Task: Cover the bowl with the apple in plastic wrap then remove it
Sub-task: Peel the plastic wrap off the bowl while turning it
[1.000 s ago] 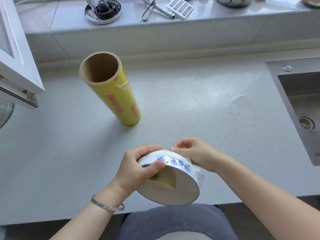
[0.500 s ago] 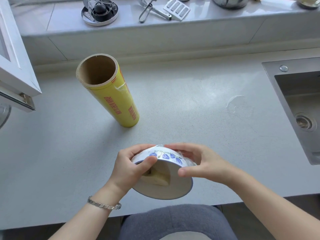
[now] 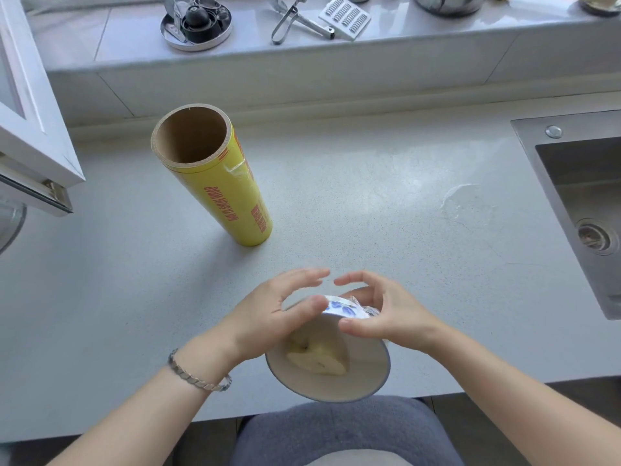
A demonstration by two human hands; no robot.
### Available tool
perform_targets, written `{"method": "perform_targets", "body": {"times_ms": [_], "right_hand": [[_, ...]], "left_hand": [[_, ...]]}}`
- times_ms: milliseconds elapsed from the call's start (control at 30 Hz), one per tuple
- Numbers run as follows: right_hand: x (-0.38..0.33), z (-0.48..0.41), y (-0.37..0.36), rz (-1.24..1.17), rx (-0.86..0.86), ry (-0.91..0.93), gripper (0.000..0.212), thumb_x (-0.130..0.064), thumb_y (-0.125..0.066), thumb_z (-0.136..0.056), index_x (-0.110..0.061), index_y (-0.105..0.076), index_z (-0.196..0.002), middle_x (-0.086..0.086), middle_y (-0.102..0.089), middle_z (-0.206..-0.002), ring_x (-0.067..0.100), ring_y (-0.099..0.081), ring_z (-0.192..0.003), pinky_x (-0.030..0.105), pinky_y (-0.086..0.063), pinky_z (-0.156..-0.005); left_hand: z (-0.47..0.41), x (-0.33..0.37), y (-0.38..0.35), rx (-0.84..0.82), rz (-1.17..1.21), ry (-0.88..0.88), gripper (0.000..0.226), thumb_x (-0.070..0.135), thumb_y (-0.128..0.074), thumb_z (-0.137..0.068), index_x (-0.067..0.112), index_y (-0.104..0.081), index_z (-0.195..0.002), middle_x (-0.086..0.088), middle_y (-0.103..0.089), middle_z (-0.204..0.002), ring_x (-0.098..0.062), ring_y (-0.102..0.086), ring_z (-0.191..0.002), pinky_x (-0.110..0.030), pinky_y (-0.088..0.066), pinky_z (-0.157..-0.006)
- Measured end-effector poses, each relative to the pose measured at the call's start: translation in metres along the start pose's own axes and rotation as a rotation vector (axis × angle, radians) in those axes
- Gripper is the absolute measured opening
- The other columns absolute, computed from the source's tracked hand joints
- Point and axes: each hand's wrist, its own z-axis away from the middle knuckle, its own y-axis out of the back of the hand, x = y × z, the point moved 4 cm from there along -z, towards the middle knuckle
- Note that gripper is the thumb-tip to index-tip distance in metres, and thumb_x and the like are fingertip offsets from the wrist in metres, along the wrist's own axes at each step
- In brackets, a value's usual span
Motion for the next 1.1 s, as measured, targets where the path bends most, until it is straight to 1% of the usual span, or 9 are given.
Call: {"method": "perform_targets", "body": {"times_ms": [100,233,333,400,467,600,767,933,1100], "right_hand": [[-0.005,-0.003,0.002,0.058,0.024,-0.034,0.061,-0.046,-0.078,-0.049,-0.036,-0.048,-0.101,-0.003,-0.074,-0.088,0.003,-0.065,-0.073,0.02,-0.05,-0.069],[-0.006,-0.006,0.006,0.054,0.01,-0.086,0.057,-0.046,-0.078,-0.05,-0.035,-0.05,-0.099,-0.002,-0.072,-0.093,0.004,-0.064,-0.071,0.021,-0.05,-0.068],[-0.01,-0.006,0.011,0.028,0.0,-0.095,0.048,-0.052,-0.077,-0.057,-0.025,-0.065,-0.094,0.002,-0.073,-0.101,0.012,-0.066,-0.084,0.034,-0.051,-0.088],[-0.015,-0.006,0.02,0.068,0.046,-0.107,0.056,-0.062,-0.064,-0.057,-0.016,-0.072,-0.088,0.006,-0.073,-0.1,0.015,-0.065,-0.09,0.036,-0.045,-0.098],[-0.017,-0.006,0.022,0.149,0.018,-0.144,0.05,-0.06,-0.065,-0.062,-0.016,-0.074,-0.083,0.005,-0.074,-0.089,0.01,-0.063,-0.082,0.029,-0.049,-0.088],[-0.019,-0.009,0.02,0.174,0.011,-0.196,0.024,-0.037,-0.072,-0.073,-0.014,-0.071,-0.077,-0.004,-0.064,-0.068,0.006,-0.056,-0.065,0.015,-0.044,-0.06],[-0.017,-0.012,0.017,-0.031,0.039,-0.239,0.02,-0.023,-0.064,-0.083,-0.013,-0.06,-0.066,-0.007,-0.057,-0.054,0.005,-0.047,-0.051,0.017,-0.04,-0.057],[-0.011,-0.018,0.017,-0.173,0.17,-0.257,0.028,-0.016,-0.062,-0.085,-0.015,-0.055,-0.059,-0.006,-0.055,-0.049,0.006,-0.042,-0.044,0.018,-0.036,-0.05],[-0.002,-0.024,0.007,-0.064,0.173,-0.245,0.026,-0.017,-0.063,-0.085,-0.014,-0.053,-0.06,-0.008,-0.051,-0.044,0.005,-0.04,-0.041,0.015,-0.032,-0.044]], "left_hand": [[-0.004,0.001,-0.008,-0.055,-0.107,0.057,0.065,0.076,-0.039,-0.061,0.041,-0.057,-0.114,0.02,-0.061,-0.113,0.006,-0.053,-0.102,-0.017,-0.041,-0.089],[-0.008,-0.007,-0.014,0.033,0.086,0.084,0.056,0.082,-0.048,-0.056,0.038,-0.068,-0.086,0.001,-0.069,-0.095,-0.012,-0.062,-0.089,-0.035,-0.048,-0.082],[-0.004,-0.017,-0.018,0.139,0.23,0.103,0.068,0.084,-0.052,-0.052,0.028,-0.072,-0.084,-0.007,-0.07,-0.087,-0.016,-0.062,-0.079,-0.039,-0.049,-0.077],[0.0,-0.023,-0.019,0.203,0.296,0.123,0.066,0.077,-0.057,-0.055,0.023,-0.074,-0.088,-0.007,-0.072,-0.089,-0.02,-0.065,-0.081,-0.042,-0.05,-0.079],[0.003,-0.027,-0.018,0.244,0.308,0.128,0.059,0.073,-0.059,-0.056,0.025,-0.075,-0.087,-0.004,-0.074,-0.088,-0.023,-0.067,-0.085,-0.041,-0.05,-0.079],[0.004,-0.022,-0.015,0.31,0.316,0.142,0.033,0.067,-0.059,-0.053,0.042,-0.072,-0.071,0.012,-0.073,-0.078,-0.005,-0.065,-0.075,-0.025,-0.05,-0.072],[0.005,-0.022,-0.012,0.329,0.293,0.123,0.033,0.065,-0.06,-0.052,0.04,-0.07,-0.07,0.018,-0.072,-0.078,0.001,-0.064,-0.074,-0.019,-0.049,-0.07],[0.009,-0.016,-0.012,0.308,0.231,0.017,0.023,0.062,-0.059,-0.059,0.045,-0.069,-0.071,0.011,-0.07,-0.086,-0.001,-0.062,-0.081,-0.014,-0.046,-0.071],[0.012,-0.011,-0.01,0.345,0.28,-0.049,0.051,0.082,-0.059,-0.05,0.041,-0.067,-0.079,0.023,-0.07,-0.084,0.004,-0.063,-0.08,-0.009,-0.046,-0.071]]}}
